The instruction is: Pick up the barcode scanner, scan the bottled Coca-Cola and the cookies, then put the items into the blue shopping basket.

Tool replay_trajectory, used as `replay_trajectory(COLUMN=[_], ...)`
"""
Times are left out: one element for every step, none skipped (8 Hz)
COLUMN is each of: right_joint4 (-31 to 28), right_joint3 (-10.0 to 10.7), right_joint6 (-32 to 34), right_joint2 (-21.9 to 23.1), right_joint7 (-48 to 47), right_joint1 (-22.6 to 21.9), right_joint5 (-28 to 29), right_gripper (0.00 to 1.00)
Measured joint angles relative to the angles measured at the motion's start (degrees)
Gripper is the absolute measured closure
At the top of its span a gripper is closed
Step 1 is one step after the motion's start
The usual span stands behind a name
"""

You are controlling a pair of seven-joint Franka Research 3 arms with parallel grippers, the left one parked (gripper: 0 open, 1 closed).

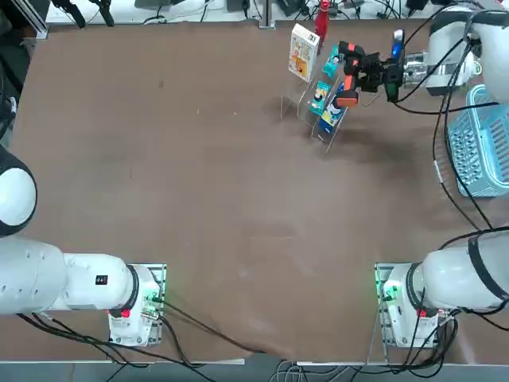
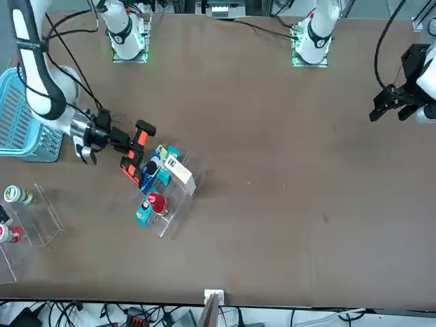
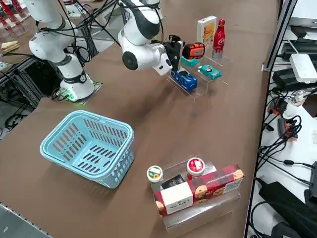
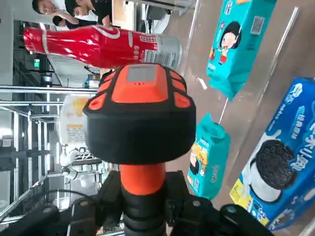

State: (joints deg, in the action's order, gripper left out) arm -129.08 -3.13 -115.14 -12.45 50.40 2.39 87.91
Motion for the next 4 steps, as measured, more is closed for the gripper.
replay_trajectory(right_joint4=[0.01, 0.03, 0.08, 0.08], right_joint3=[0.01, 0.01, 0.02, 0.02], right_joint6=[-0.13, -0.14, -0.15, -0.15], right_joint2=[-1.61, -2.59, -2.96, -3.04], right_joint7=[1.10, 1.73, 1.77, 1.77], right_joint1=[-0.16, -0.18, -0.18, -0.20], right_joint5=[2.43, 4.06, 4.82, 5.52], right_gripper=[0.57, 0.57, 0.57, 0.57])
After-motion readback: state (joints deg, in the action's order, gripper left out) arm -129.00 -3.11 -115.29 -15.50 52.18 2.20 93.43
